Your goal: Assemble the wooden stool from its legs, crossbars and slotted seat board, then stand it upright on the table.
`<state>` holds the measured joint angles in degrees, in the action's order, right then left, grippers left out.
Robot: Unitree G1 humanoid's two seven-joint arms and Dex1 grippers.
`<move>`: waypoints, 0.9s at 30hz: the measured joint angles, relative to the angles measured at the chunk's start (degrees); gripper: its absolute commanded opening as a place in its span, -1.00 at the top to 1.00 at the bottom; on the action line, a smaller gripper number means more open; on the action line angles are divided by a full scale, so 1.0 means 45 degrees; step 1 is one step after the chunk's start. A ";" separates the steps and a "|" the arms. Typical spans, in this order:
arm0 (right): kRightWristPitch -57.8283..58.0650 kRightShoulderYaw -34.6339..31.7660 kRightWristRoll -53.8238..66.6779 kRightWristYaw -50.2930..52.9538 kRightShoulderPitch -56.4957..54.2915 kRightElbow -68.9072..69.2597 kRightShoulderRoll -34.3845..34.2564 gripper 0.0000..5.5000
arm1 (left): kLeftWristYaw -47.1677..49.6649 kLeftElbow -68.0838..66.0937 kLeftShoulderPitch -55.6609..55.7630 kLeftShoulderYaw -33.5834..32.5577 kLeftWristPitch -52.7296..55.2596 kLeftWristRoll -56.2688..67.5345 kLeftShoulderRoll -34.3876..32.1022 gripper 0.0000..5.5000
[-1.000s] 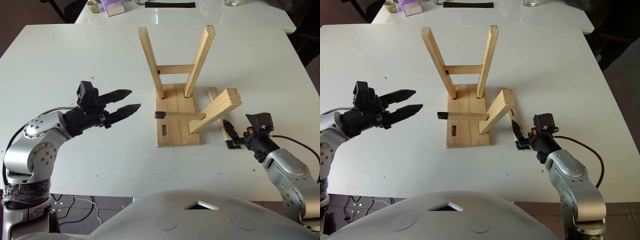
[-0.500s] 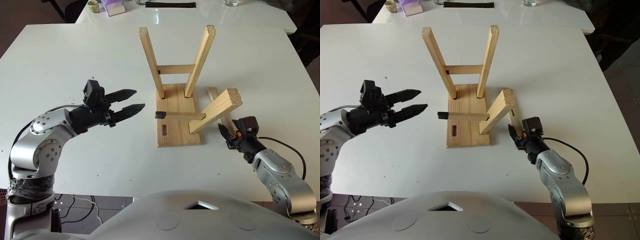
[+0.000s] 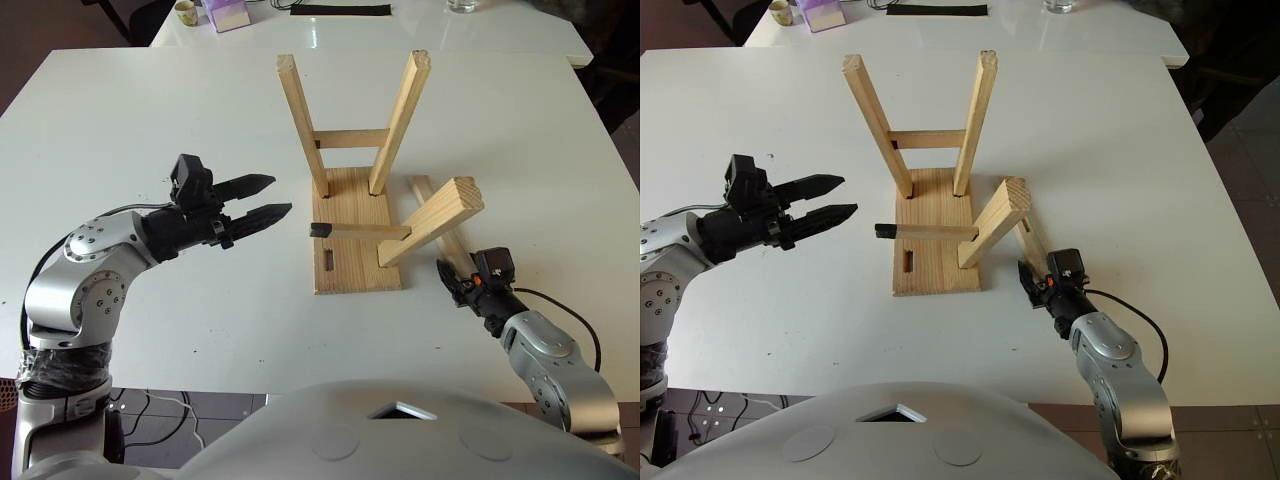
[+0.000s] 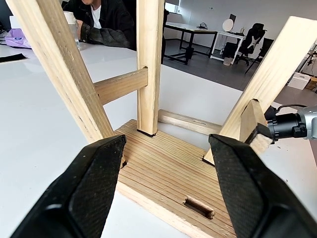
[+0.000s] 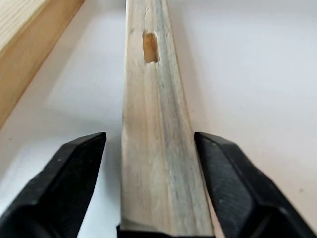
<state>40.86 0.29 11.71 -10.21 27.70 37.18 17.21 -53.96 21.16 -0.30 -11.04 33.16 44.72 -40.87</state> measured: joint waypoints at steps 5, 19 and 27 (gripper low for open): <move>-0.0085 -0.0008 -0.0122 0.0001 -0.0020 -0.0230 -0.0146 -0.31 | -0.0004 -0.0121 0.0123 0.0026 0.0022 -0.0019 -0.0001 -0.13; -0.1119 -0.0187 -0.0069 -0.0537 -0.0288 -0.1002 -0.0299 0.25 | 0.0717 -0.1299 0.1355 -0.0080 0.0222 -0.0413 0.0023 -0.13; -0.2020 -0.3687 0.1935 -0.1815 -0.2565 -0.0885 0.0757 0.25 | 0.2887 -0.2113 0.4296 -0.0561 0.1436 -0.0352 0.0248 -0.05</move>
<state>31.77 -16.30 20.42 -18.38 16.16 33.20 20.61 -40.96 11.65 19.03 -13.57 39.62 43.13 -39.75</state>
